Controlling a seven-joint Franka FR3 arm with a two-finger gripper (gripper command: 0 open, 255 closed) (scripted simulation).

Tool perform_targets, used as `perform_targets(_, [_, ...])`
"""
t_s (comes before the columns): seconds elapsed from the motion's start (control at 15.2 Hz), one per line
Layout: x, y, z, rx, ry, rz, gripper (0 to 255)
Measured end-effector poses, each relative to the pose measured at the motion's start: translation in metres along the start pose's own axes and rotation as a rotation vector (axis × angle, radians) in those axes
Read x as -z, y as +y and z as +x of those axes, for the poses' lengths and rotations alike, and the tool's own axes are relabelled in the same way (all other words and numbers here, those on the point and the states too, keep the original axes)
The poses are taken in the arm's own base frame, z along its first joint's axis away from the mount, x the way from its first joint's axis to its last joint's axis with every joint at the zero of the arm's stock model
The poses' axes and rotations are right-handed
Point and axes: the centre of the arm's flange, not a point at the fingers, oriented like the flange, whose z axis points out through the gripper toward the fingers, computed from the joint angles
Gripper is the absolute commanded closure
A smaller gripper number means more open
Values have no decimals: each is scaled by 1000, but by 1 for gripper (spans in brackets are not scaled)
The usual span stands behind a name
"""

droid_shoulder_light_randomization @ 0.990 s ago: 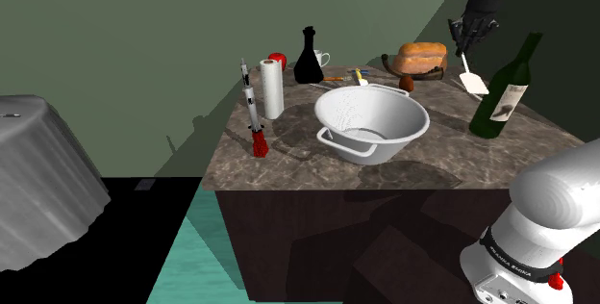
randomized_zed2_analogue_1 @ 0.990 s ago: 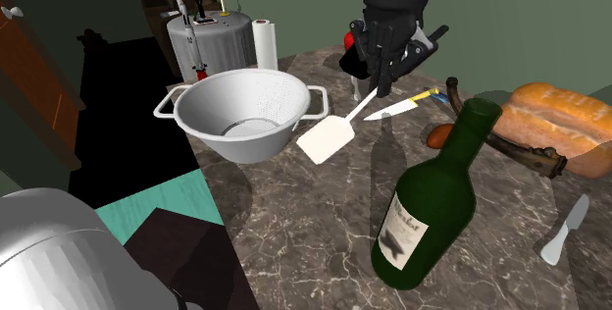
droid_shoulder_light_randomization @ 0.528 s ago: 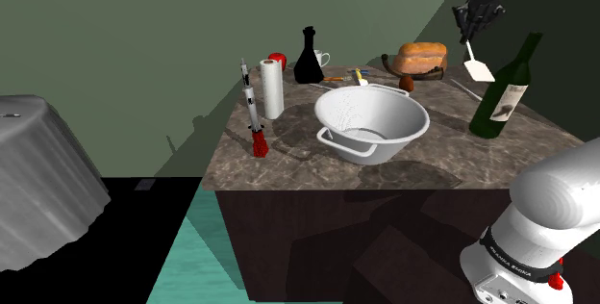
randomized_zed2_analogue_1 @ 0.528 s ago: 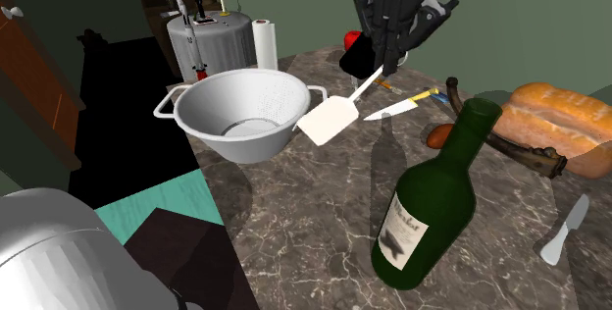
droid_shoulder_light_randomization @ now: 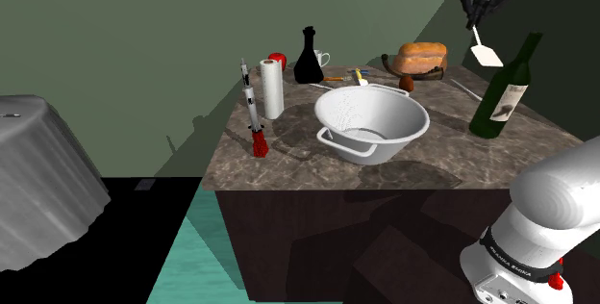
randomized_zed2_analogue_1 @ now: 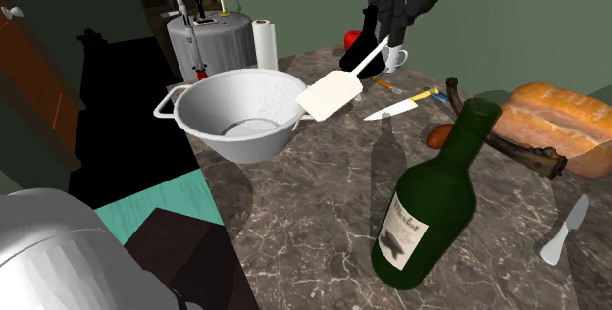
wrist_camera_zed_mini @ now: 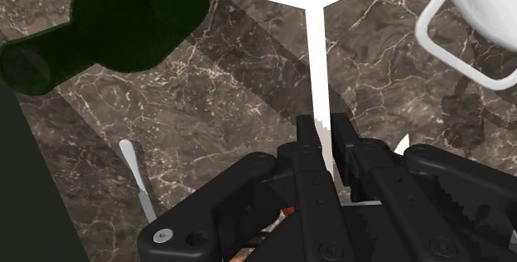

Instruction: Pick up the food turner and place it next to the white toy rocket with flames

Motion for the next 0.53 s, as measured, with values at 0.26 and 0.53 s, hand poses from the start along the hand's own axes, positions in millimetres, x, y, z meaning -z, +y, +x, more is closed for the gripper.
perform_targets(0.26, [23,-1,2,0,0,0,255])
perform_targets(0.53, [40,-9,3,0,0,0,255])
